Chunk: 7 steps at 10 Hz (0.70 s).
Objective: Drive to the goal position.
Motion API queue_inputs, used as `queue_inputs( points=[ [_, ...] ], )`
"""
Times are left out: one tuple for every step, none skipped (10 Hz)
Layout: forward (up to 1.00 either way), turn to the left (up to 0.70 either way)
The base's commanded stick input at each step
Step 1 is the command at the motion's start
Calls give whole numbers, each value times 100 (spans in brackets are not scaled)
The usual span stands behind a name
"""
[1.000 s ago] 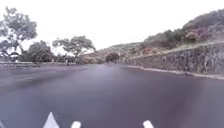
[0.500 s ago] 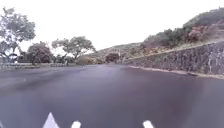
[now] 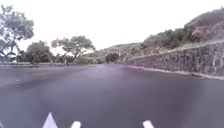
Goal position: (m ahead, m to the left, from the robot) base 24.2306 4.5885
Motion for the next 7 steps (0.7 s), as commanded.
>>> queue_inputs(
  points=[
    [70, 0],
    [70, 0],
    [70, 0],
    [70, 0],
    [70, 0],
    [70, 0],
    [70, 0]
  ],
)
